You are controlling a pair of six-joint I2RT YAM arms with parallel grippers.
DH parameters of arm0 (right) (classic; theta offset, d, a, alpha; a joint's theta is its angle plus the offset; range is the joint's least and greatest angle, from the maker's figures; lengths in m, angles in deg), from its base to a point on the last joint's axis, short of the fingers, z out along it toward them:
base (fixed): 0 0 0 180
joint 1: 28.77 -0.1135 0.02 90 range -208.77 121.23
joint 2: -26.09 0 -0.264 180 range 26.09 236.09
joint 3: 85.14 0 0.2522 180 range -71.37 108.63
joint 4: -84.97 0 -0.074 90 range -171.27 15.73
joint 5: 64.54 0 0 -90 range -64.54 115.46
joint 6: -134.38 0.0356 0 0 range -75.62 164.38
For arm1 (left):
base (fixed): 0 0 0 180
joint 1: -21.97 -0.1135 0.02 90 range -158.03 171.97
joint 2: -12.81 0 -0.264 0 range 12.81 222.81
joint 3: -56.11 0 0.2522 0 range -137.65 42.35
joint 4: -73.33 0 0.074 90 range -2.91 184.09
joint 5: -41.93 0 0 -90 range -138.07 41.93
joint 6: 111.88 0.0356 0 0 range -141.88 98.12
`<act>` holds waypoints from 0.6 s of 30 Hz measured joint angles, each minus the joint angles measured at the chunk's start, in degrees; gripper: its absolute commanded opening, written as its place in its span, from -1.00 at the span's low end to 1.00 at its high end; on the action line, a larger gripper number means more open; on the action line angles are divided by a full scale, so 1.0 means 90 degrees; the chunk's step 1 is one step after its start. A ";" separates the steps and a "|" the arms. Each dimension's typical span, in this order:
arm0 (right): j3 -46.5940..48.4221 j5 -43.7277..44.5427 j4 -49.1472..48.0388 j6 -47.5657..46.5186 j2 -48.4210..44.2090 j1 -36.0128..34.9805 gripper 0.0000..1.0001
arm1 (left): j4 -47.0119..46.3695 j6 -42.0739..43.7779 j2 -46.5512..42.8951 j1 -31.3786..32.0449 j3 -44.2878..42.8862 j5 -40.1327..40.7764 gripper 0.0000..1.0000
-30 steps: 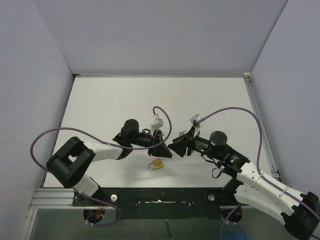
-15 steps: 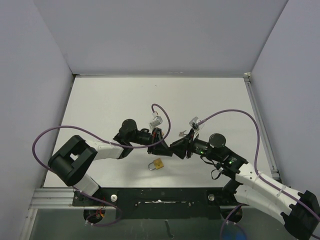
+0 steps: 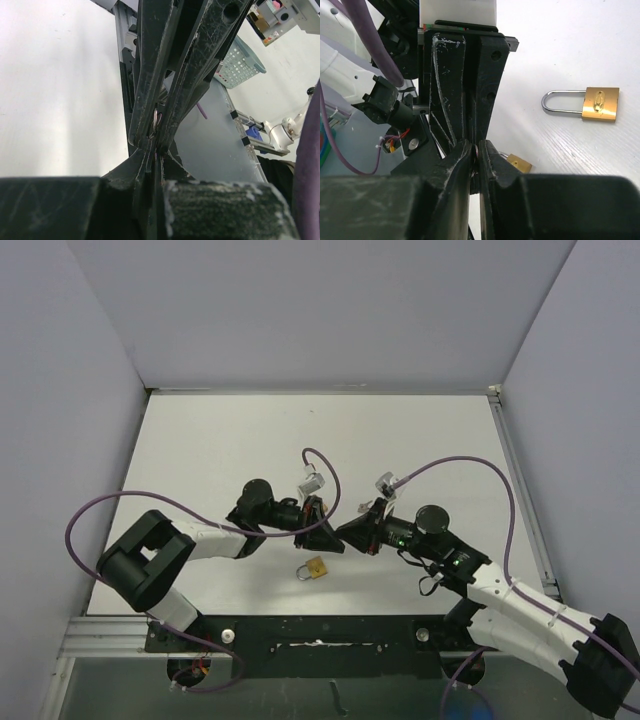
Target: Unlock with the key
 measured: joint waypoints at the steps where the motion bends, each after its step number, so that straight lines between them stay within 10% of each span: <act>1: 0.0000 -0.0010 0.0000 0.0000 0.0010 0.0000 -0.93 | 0.0000 -0.0002 0.0000 0.0000 0.0010 -0.0002 -1.00; 3: 0.0000 -0.0029 -0.0010 0.0039 0.0036 0.0000 -1.00 | 0.0000 0.0002 0.0002 -0.0002 0.0022 0.0000 -1.00; 7: 0.0000 -0.0029 -0.0017 0.0061 0.0049 0.0000 -1.00 | -0.0027 0.0017 0.0002 -0.0019 0.0039 0.0017 0.13; 18: 0.0000 0.0391 0.0379 -0.0007 -0.0075 0.0107 -1.00 | -0.0287 -0.0112 -0.0075 -0.0493 0.0396 0.0408 0.24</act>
